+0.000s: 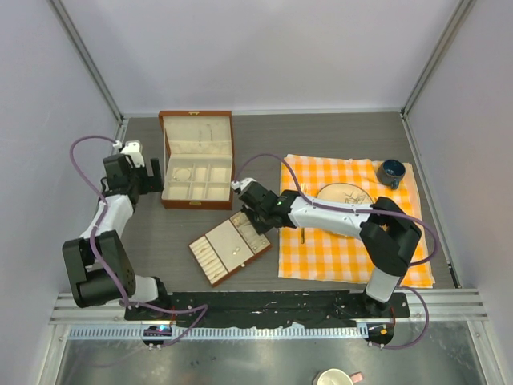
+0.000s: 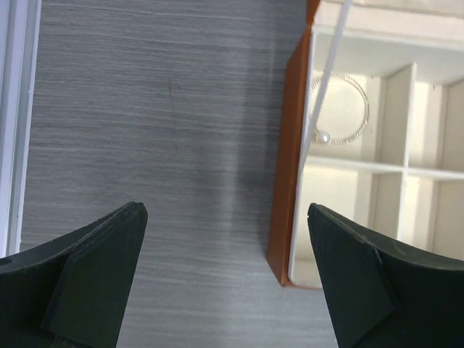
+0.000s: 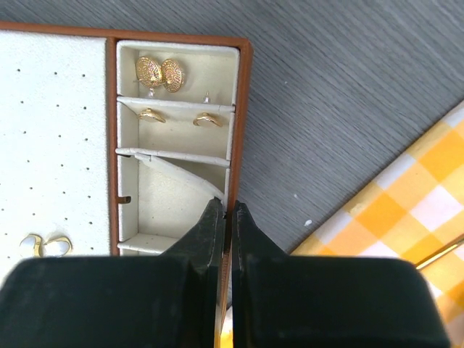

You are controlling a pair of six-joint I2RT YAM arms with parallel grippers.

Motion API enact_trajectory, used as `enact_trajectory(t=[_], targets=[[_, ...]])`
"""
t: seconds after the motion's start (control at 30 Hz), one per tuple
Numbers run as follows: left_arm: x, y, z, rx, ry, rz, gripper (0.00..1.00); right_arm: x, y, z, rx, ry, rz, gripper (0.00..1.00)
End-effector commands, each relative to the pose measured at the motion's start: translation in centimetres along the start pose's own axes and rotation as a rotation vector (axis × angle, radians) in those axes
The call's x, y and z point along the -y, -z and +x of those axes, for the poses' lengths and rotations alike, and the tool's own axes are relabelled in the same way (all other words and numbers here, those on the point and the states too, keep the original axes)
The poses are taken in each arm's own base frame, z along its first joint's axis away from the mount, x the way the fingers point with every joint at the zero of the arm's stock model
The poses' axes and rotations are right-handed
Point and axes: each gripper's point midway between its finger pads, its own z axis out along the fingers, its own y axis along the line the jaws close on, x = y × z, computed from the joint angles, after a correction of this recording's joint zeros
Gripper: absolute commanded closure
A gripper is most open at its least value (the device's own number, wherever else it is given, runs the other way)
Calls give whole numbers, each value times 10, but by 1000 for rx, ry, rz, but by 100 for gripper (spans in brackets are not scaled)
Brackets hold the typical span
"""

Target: Organize the mixed jewelry

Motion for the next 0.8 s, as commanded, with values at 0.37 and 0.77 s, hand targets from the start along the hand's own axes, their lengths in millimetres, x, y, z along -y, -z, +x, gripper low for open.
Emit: enact_trajectory(t=[0.37,0.77], targets=[[-22,-41,-51,118,117,-90,2,14,76,-94,236,-127,-45,99],[-33,-70,-39,31,174,-154,3,76,96,-162,414,-333,1,99]])
